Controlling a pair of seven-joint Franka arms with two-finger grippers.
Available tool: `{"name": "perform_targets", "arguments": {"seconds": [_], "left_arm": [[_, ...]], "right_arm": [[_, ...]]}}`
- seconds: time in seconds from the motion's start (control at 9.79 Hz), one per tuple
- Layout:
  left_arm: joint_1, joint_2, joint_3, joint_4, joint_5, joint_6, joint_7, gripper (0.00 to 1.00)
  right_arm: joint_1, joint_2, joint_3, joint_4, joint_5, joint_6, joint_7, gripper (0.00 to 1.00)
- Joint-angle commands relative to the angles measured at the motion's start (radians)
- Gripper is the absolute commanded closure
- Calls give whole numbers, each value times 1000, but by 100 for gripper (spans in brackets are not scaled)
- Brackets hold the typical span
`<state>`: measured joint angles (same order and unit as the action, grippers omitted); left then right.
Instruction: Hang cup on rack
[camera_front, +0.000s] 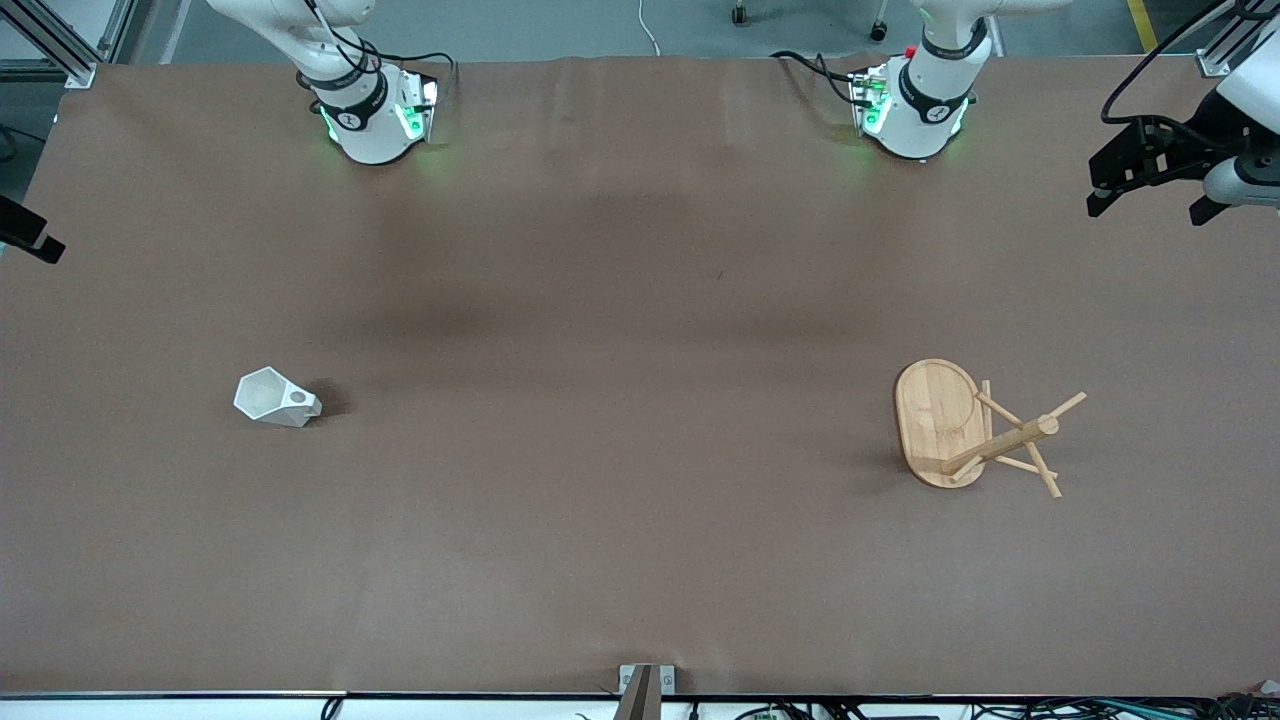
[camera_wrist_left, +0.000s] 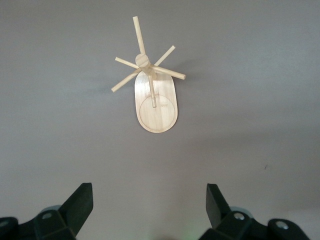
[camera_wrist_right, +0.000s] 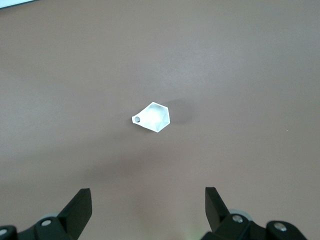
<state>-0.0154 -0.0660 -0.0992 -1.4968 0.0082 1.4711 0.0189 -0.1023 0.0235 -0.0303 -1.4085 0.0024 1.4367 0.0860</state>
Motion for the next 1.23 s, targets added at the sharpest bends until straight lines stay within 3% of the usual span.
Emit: {"name": "perform_targets", "arguments": {"seconds": [0.0,0.61,1.12], "left_arm": [[-1,17,-1,-11,-11,-15,-2,0],[-3,70,3,29,-4,-14,0,0],[-9,80,-1,37,-7,-14,-4,0]], "right_arm": [[-4,-8,4,-10,-2,-2,5,0],[-4,10,3,-38,-12,13,-72,0],[-43,93,-3,-452,-9,496,-179,0]]}}
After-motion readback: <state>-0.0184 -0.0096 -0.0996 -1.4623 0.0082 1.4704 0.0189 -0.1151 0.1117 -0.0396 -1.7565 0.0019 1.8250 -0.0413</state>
